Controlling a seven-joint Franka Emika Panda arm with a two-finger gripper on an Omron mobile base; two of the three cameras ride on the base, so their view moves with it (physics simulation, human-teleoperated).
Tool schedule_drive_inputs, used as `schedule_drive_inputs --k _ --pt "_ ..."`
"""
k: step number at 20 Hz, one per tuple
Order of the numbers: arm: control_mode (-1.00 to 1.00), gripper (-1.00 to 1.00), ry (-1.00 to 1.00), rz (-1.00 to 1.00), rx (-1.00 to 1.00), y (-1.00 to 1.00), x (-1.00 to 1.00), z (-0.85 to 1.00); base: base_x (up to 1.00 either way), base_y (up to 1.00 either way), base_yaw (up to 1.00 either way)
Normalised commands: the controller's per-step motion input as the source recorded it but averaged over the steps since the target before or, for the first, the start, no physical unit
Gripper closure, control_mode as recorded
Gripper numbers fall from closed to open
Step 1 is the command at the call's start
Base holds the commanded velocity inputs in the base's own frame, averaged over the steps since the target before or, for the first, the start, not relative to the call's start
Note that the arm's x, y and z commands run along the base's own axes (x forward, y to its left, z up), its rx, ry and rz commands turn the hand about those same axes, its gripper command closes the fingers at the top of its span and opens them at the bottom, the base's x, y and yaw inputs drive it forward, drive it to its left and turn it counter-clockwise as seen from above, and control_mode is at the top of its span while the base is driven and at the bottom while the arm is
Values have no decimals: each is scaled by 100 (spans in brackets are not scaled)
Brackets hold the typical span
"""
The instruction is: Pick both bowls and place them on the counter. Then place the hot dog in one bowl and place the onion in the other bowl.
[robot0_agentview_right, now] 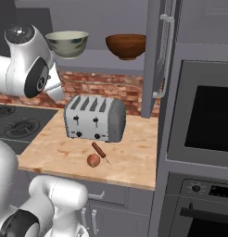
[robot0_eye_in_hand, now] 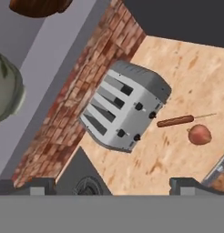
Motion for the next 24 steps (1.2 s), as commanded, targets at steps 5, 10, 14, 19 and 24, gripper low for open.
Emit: schedule_drive_inputs --k 5,10,14,19,24 --pt "-100 -100 4 -1 16 0 17 32 0 0 0" --pt "-100 -100 0 0 23 9 37 29 0 0 0" --pt "-100 -100 0 0 12 19 35 28 0 0 0" --pt "-100 -100 0 0 15 23 41 19 0 0 0" --pt "-100 -100 0 0 18 25 45 2 0 0 0"
